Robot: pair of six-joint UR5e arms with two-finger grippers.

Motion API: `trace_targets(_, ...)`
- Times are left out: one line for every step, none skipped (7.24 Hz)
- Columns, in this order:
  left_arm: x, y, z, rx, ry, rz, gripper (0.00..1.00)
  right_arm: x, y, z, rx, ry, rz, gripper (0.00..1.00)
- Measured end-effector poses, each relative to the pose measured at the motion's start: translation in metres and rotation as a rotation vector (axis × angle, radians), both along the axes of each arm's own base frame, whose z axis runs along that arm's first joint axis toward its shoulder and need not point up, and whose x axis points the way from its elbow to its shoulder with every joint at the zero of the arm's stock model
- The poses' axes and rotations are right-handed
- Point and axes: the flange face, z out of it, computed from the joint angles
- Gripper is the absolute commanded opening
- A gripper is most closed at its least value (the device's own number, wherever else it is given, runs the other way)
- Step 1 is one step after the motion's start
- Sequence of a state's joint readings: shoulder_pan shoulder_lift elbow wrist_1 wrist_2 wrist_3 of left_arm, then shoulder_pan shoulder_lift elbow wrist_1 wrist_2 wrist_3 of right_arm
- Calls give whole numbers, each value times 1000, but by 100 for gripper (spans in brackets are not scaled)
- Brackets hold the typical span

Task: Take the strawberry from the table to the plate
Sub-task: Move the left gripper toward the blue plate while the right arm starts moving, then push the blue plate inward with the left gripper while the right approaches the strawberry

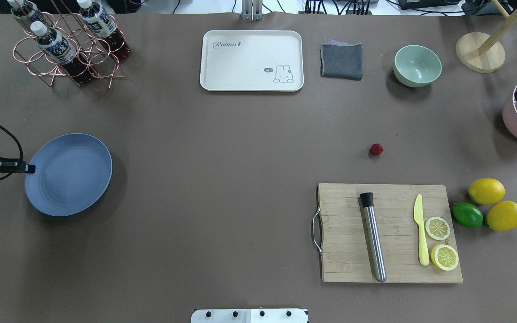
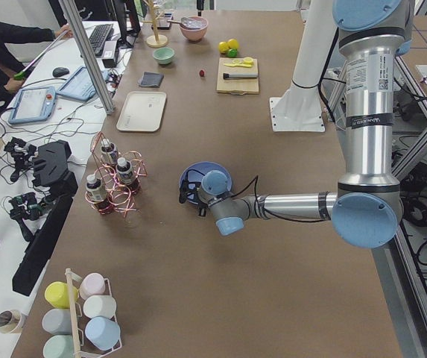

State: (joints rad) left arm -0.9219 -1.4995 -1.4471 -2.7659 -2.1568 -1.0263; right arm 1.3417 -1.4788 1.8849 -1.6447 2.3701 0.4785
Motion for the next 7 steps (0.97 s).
trace_targets(1,0,-4,-1,9,6,0,0,0,0,-1,0,0,100)
trace_targets(2,1,-12,-12,30,21,0,0,0,0,0,0,-1,100)
trace_targets(3,2,-26,-35,69,41,0,-3,-1,-3,1,-2,1,100)
trace_targets(5,2,-45,-63,110,48,0,-9,-4,-10,-4,-5,6,100)
trace_targets(11,-3,-69,-90,147,39,0,-21,-7,-18,-15,-9,9,100)
trace_targets(21,-14,-94,-111,172,26,0,-35,-9,-26,-20,-12,4,100)
trace_targets(35,-27,-121,-128,190,16,0,-50,-12,-35,-22,-12,-1,100)
